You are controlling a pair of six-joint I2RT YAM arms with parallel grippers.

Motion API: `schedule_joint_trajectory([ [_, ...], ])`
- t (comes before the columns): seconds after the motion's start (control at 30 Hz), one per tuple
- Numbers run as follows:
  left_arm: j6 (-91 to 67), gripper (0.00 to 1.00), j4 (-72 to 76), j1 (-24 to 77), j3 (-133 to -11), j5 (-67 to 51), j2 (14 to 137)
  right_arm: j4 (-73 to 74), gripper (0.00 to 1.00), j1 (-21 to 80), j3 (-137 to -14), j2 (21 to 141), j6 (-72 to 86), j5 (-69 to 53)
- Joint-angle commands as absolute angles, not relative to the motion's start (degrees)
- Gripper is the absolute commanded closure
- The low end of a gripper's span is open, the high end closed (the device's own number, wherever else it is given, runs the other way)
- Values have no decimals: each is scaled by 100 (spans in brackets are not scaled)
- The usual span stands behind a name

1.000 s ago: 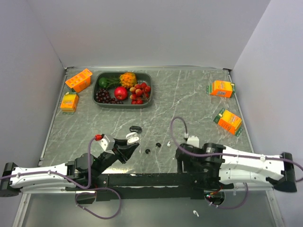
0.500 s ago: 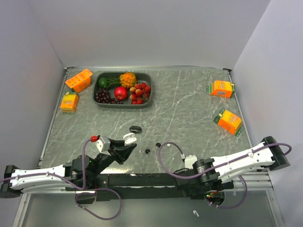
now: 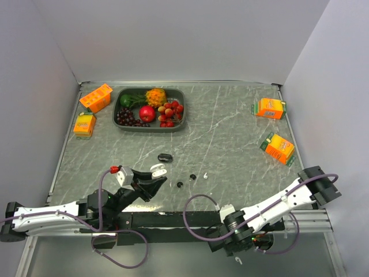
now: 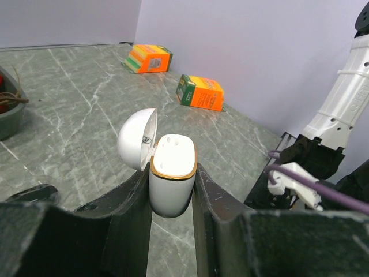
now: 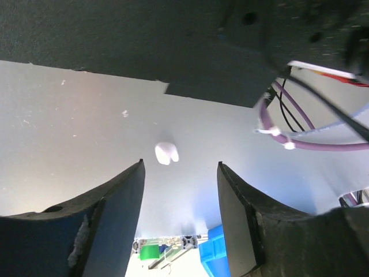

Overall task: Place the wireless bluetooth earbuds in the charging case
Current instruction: Pick up the earbud from the center of the board.

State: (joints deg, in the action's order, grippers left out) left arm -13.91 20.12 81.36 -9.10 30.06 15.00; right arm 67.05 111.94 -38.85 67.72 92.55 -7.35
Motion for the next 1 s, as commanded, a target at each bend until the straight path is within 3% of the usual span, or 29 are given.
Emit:
schedule_joint_trajectory([
  [0.0, -1608, 99, 2109, 8165, -844, 2813, 1354, 6258, 41, 11346, -3982, 7048, 9378, -967],
  [0.97, -1811, 99, 2162, 8156, -782, 2839, 1520, 5353, 53, 11400, -3199, 7058, 8991, -1283],
])
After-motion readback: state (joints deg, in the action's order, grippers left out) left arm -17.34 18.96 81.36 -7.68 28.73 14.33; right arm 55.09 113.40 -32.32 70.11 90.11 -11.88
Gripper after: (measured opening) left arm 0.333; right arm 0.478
